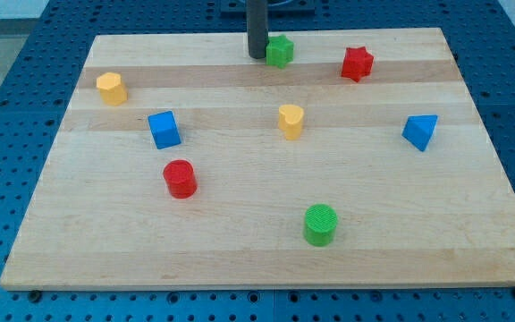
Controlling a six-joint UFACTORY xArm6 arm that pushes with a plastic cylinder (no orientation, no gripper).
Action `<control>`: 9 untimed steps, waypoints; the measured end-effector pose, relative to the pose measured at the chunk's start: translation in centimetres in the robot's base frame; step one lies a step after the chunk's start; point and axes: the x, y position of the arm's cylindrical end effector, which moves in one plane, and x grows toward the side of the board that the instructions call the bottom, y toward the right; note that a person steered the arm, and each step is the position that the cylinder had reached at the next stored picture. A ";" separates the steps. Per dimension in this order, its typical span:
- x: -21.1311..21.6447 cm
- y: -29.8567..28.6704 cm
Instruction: Slide the green star closer to the red star
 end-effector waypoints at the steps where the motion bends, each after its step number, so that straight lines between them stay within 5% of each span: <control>1: 0.0 0.0; 9: 0.6 8.7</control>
